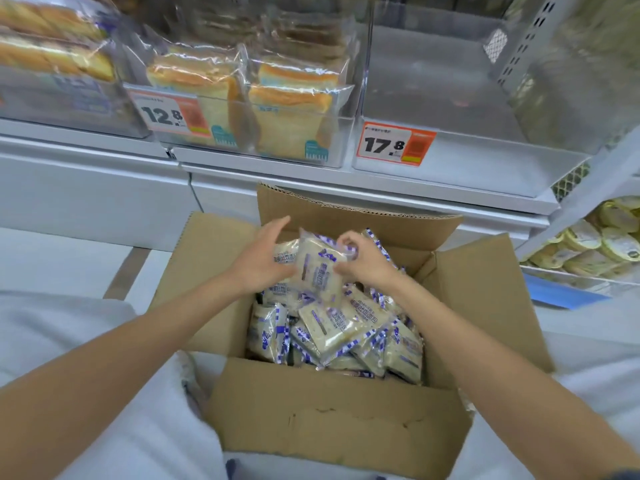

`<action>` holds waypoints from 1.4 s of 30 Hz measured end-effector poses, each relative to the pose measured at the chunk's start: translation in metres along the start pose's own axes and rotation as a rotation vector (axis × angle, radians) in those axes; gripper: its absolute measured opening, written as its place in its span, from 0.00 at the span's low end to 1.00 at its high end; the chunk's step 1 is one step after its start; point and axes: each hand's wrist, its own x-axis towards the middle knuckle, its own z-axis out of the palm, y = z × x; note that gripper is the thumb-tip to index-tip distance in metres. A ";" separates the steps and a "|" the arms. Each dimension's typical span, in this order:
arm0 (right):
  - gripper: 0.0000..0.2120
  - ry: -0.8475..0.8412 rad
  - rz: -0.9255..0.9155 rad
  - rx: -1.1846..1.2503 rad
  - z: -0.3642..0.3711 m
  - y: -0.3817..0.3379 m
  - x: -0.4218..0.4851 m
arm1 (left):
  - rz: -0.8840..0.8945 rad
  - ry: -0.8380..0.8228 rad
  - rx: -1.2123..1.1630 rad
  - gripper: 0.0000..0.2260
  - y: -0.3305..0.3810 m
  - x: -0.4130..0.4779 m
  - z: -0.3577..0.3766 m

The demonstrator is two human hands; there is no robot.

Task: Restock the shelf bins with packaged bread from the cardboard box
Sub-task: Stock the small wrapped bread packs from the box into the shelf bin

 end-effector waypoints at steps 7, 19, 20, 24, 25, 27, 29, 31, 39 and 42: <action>0.20 0.139 -0.041 -0.114 -0.015 -0.017 -0.018 | -0.093 -0.018 0.028 0.30 0.011 0.001 -0.013; 0.17 -0.128 0.172 -0.272 0.015 0.040 -0.012 | -0.341 0.114 -0.506 0.20 -0.041 -0.010 -0.018; 0.17 -0.128 0.114 -0.216 0.001 0.026 -0.012 | -0.346 0.145 -0.503 0.23 -0.042 -0.010 -0.019; 0.17 -0.134 -0.027 0.021 -0.035 -0.022 -0.018 | -0.283 0.170 -0.503 0.22 -0.026 -0.014 -0.020; 0.17 -0.128 -0.046 0.030 -0.034 -0.027 -0.019 | -0.270 0.137 -0.523 0.18 -0.016 -0.016 -0.017; 0.18 -0.097 -0.105 -0.014 -0.025 -0.033 -0.020 | -0.246 0.024 -0.569 0.14 0.007 -0.018 -0.010; 0.20 -0.061 -0.185 -0.077 -0.016 -0.032 -0.020 | -0.198 -0.047 -0.609 0.20 0.020 -0.021 -0.006; 0.29 -0.053 -0.216 -0.119 -0.019 -0.036 -0.023 | -0.188 -0.025 -0.626 0.29 0.027 -0.020 -0.008; 0.48 0.007 0.012 0.733 -0.068 -0.066 -0.056 | -0.078 0.087 -0.673 0.34 0.110 -0.006 -0.040; 0.29 0.150 -0.097 0.684 -0.103 -0.085 -0.064 | 0.106 0.120 -0.369 0.22 0.154 0.007 -0.053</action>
